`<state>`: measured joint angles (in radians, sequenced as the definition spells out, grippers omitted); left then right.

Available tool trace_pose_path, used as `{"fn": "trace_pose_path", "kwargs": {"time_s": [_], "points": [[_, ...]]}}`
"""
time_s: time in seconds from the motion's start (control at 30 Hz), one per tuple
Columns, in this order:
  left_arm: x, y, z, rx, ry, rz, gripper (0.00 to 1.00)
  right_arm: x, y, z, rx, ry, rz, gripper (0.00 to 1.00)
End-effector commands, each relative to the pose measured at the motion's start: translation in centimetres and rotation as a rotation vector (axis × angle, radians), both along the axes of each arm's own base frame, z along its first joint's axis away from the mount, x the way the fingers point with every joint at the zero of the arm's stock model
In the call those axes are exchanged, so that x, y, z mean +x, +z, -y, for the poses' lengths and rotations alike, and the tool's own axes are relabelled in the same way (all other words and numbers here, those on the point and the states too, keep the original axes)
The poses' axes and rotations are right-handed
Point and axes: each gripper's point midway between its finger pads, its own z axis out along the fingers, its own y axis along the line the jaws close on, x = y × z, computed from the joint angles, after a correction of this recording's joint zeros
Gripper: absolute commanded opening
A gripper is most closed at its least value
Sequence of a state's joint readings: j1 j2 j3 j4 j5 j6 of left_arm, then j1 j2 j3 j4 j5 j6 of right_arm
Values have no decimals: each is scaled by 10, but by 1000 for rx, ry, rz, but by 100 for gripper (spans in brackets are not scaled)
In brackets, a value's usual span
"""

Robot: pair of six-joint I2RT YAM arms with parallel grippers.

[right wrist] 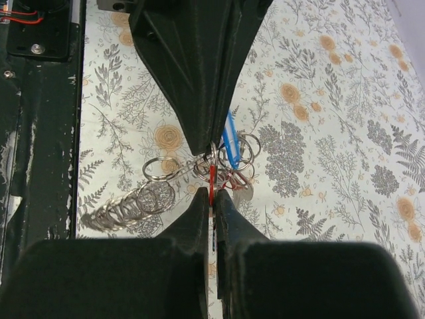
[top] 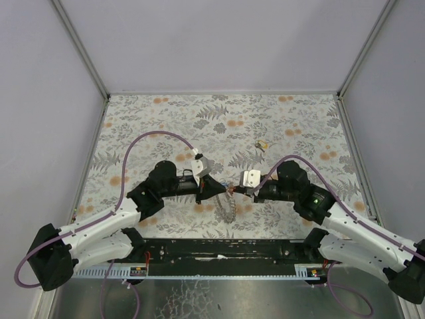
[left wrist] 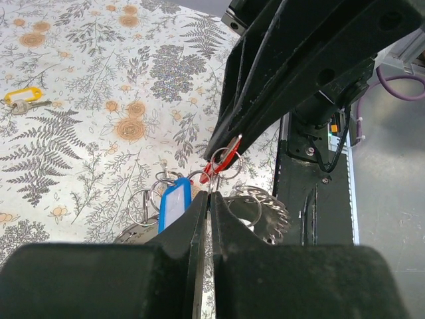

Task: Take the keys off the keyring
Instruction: Remove the key from the keyring.

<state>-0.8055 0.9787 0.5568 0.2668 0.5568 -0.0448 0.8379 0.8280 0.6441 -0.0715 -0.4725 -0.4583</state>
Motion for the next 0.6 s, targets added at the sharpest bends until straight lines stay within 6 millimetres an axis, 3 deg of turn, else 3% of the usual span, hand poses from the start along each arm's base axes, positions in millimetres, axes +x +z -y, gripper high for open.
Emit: {"fn": "trace_pose_path", "kwargs": {"time_s": [0.0,0.27,0.57], "points": [[1,-11,-3,54,10,-11,0,12,65,-11,136,-10,130,0],[-4,-15,0,70,-20,-38,0,13,60,-13,74,39,185,0],[4,-19,3,68,40,-90,0,9,43,-7,-87,143,267,3]]}}
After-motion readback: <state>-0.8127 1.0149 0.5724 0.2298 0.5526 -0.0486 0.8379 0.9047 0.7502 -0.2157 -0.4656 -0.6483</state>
